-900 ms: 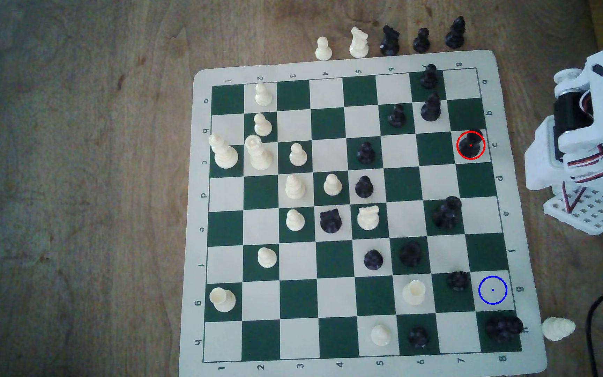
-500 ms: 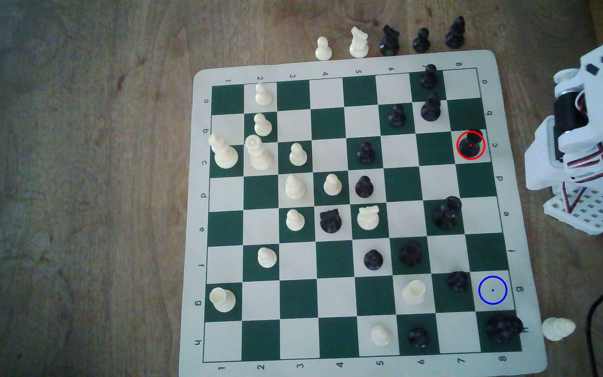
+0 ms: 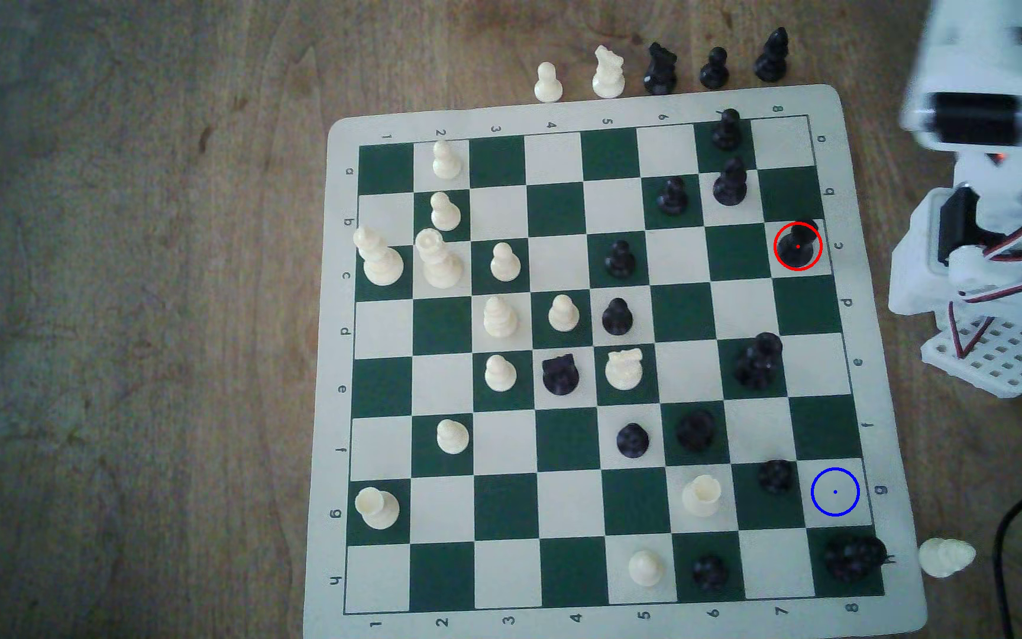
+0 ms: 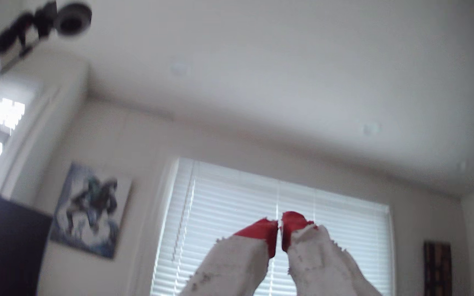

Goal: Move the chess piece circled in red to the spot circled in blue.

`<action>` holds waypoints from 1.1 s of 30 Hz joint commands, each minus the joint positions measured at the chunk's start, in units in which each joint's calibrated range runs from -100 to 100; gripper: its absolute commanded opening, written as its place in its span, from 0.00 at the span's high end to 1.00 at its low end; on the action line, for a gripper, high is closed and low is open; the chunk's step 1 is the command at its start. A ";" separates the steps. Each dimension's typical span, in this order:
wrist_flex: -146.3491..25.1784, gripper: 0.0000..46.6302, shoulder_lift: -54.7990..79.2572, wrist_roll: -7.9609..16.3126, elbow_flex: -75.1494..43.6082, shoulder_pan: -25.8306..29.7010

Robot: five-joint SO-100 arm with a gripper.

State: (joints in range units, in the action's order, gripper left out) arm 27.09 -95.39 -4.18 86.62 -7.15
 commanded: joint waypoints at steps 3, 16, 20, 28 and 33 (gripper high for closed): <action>-40.20 1.00 -0.19 0.20 -19.17 -6.26; -108.50 0.99 -0.28 10.40 -38.57 -10.33; -117.84 0.98 0.06 14.46 -36.22 -9.70; -123.00 0.93 3.63 20.02 -31.32 -6.89; -123.24 0.83 10.33 20.02 -30.60 -5.71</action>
State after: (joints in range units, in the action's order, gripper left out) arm -96.02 -90.53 15.70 56.98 -14.01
